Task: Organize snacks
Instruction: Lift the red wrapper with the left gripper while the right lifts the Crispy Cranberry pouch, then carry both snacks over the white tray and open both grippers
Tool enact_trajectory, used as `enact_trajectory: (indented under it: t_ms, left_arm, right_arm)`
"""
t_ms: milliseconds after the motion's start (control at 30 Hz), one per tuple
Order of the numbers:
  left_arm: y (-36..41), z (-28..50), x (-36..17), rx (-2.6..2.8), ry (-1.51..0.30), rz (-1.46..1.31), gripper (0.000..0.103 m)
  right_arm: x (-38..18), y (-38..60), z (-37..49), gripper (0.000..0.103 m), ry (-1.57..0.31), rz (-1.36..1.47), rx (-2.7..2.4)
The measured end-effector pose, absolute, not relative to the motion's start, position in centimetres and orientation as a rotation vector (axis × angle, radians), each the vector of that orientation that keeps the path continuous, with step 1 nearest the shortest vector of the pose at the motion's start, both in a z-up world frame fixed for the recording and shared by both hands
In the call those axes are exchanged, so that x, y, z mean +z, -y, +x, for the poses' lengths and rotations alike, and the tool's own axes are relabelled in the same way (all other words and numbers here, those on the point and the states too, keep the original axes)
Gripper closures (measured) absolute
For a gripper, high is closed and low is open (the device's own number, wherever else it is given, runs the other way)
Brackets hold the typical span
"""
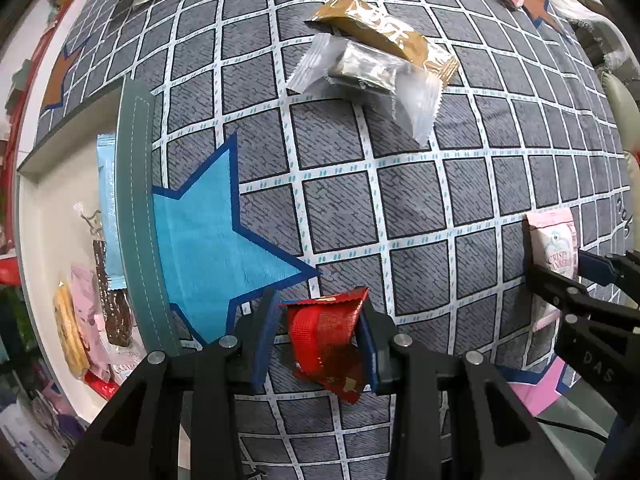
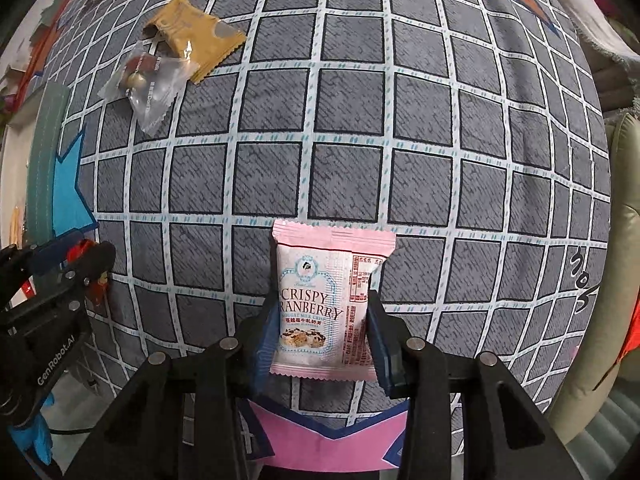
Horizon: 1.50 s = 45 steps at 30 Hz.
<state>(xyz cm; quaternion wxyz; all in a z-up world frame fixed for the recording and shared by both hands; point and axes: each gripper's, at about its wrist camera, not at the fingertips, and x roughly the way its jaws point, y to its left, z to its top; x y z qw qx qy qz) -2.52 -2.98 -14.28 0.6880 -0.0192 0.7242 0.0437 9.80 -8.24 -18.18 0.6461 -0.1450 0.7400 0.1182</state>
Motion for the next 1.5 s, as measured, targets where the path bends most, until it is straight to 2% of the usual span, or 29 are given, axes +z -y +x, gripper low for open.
enact_trajectory:
  t_ms: [1100,1500]
  left_arm:
    - [3.0,-2.4,-14.2,0.077,-1.632,-0.04,0.065]
    - [1.7,-3.8,-11.1,0.015,-1.594,-0.099,0.067]
  right_arm:
    - [-18.2,8.6,9.7,0.06,-1.669,-0.386,0.276]
    - [-16.0,10.2,10.3,0.062,-1.712,-0.198,0.297]
